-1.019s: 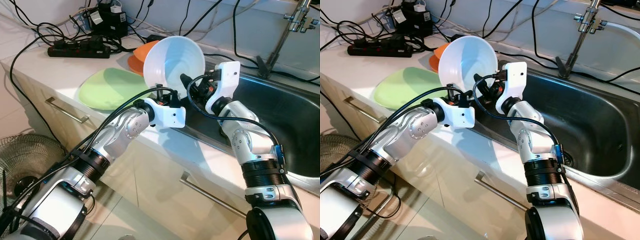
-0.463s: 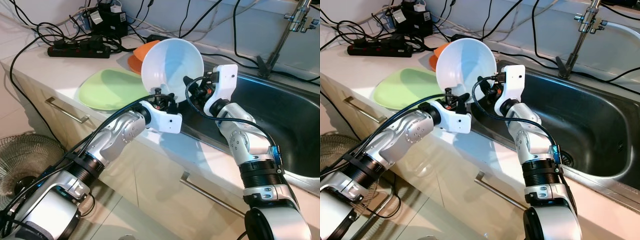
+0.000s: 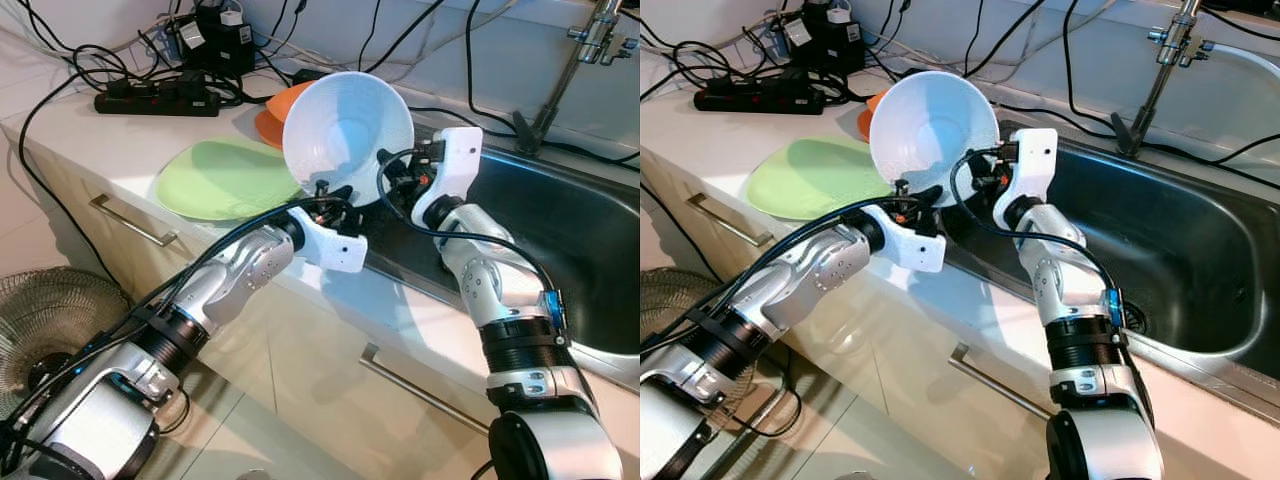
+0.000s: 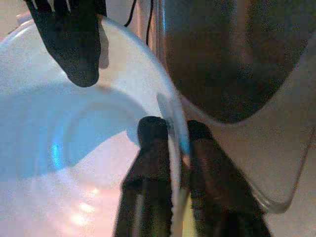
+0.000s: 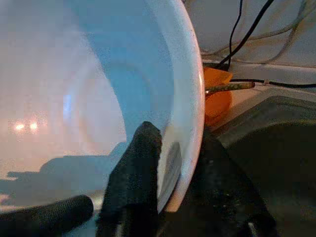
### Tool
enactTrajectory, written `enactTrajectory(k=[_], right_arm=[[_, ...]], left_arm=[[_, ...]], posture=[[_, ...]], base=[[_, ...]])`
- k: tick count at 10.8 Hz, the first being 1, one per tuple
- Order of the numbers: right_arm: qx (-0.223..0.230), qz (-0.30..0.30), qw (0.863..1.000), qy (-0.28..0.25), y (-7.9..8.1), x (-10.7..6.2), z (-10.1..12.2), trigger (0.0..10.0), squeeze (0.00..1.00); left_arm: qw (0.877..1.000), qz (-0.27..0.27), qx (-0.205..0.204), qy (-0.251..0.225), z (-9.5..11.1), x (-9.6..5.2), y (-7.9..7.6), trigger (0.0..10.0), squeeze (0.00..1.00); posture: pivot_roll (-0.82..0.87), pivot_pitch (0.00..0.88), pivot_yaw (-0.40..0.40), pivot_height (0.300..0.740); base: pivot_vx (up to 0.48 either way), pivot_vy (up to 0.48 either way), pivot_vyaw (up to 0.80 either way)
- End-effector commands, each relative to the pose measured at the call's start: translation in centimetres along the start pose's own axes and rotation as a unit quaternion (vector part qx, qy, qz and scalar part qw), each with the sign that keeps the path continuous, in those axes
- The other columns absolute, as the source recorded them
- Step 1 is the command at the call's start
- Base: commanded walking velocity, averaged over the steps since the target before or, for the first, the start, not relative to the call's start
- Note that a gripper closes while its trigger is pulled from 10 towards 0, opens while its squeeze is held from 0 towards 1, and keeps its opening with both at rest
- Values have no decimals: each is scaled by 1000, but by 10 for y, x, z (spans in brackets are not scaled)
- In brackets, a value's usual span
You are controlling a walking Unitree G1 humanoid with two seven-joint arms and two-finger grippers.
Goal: Kitchen organization
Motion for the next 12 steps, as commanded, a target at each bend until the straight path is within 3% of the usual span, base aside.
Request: enactTrajectory(k=[1,3,7,8,9,11,12], right_arm=[[-1,4,1000,0,2,2,2,0,0],[6,-8,1000,-1,1,3,1,0,0],[38,-69,997,-16,-16,5,7,0,0],[51,-92,994,-16,-22,5,6,0,0],[60,-122,991,-17,-30,5,6,0,0],[79,-197,977,-23,-55,1,6,0,0],[80,-241,967,-29,-70,-4,8,0,0]], left_arm=[[1000,22,16,-9,5,0,14,10000,1000],[999,29,19,-12,7,0,16,10000,1000],[999,39,14,-24,12,0,17,10000,1000],[998,46,10,-31,15,-1,19,10000,741],[998,55,6,-39,19,-1,21,10000,0],[996,67,-20,-59,29,-1,23,10000,0],[994,72,-53,-68,31,-3,22,10000,0]], posture=[[235,16,-32,740],[236,15,-33,740],[240,20,-37,740],[240,18,-38,740],[240,19,-40,740],[242,20,-42,740],[241,20,-42,740]], base=[[0,0,0],[0,0,0],[0,0,0],[0,0,0],[0,0,0],[0,0,0],[0,0,0]])
Point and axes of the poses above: a point about 5 cm out from each wrist's last joint towards the gripper, its own x axis pointing out of the wrist towards the gripper, its own z axis along the axis of the wrist's last joint, y = z × x, the point moved 5 cm from there along x, pointing out of the wrist towards the gripper, and after that the axes turned 11 degrees about -x, right-handed, at the moved point
